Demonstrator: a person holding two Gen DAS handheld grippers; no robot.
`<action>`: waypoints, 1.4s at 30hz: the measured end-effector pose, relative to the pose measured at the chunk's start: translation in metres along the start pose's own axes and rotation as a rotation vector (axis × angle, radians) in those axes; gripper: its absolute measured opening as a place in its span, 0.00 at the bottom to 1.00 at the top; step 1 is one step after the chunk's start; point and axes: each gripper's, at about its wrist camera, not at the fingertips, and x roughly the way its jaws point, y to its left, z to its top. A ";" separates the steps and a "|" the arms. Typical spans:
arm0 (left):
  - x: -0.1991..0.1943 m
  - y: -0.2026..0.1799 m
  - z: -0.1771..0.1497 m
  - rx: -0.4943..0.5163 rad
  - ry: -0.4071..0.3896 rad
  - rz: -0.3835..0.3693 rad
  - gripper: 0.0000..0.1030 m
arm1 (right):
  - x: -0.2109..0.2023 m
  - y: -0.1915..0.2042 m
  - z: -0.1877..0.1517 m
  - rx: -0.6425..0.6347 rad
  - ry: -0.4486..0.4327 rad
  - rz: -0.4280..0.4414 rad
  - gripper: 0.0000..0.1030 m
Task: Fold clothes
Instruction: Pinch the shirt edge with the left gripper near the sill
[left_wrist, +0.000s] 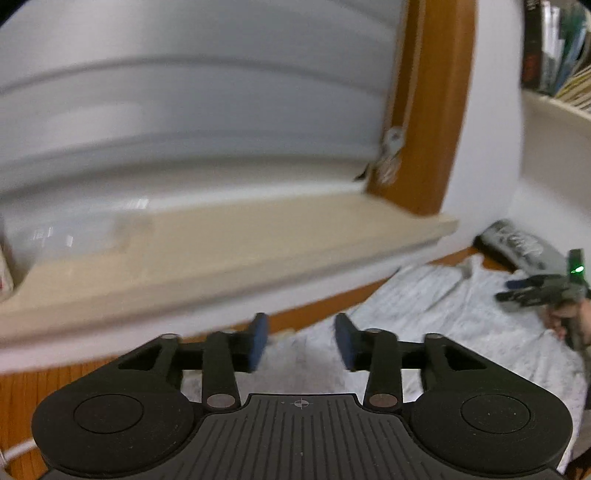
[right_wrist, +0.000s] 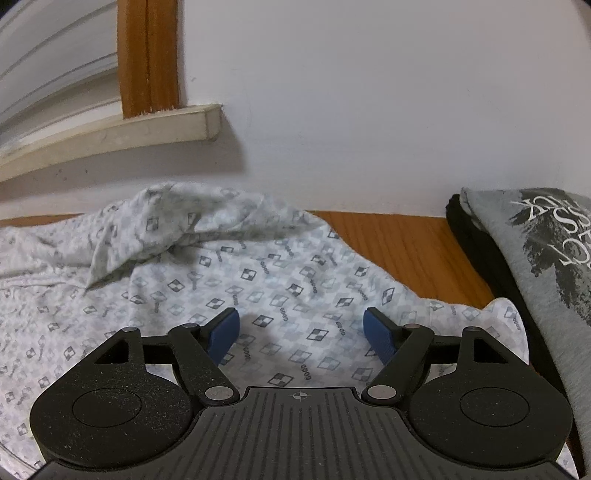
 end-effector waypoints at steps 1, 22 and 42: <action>0.005 0.001 -0.004 -0.003 0.012 -0.001 0.46 | 0.000 0.001 0.000 -0.005 0.001 -0.003 0.72; 0.014 -0.054 -0.063 0.164 0.052 -0.069 0.26 | 0.001 0.003 0.005 -0.035 0.010 -0.024 0.74; 0.042 -0.042 -0.052 0.042 0.001 -0.001 0.05 | 0.014 0.045 0.052 0.147 -0.022 0.267 0.52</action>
